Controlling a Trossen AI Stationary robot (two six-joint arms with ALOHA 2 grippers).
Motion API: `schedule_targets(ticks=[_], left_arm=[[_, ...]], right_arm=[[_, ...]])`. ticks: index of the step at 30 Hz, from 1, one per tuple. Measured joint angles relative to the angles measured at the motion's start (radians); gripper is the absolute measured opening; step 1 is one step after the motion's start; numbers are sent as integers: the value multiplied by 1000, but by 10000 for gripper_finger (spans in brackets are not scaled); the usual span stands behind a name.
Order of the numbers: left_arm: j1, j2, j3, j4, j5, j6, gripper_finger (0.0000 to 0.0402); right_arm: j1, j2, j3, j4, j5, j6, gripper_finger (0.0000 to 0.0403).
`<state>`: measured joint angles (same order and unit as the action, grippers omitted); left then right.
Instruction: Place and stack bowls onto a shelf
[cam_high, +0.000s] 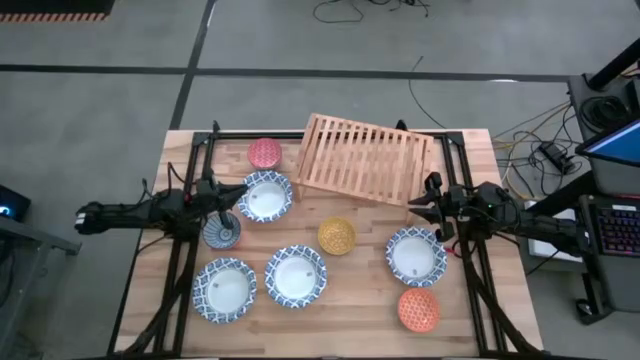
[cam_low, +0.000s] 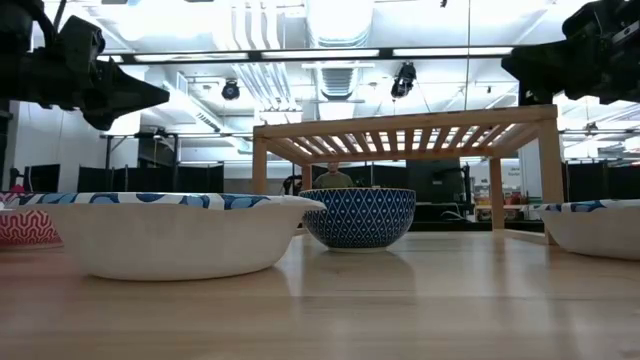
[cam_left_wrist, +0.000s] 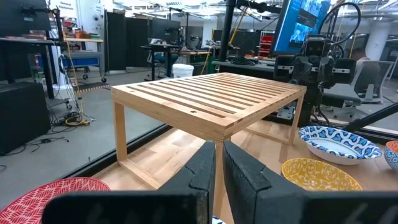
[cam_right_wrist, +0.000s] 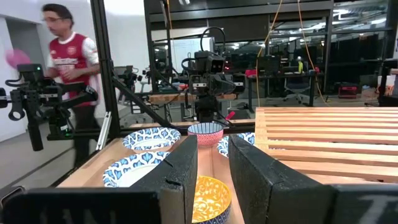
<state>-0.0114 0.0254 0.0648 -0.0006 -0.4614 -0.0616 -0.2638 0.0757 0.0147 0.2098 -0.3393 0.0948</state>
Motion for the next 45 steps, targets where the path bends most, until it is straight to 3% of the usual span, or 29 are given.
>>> schedule_targets(ticks=[41, 45], left_arm=[[0, 0, 0, 21, 0, -11, 13], [0, 0, 0, 127, 0, -179, 13]], right_arm=[[0, 0, 0, 21, 25, -8, 82], [0, 0, 0, 86, 29, 298, 82]])
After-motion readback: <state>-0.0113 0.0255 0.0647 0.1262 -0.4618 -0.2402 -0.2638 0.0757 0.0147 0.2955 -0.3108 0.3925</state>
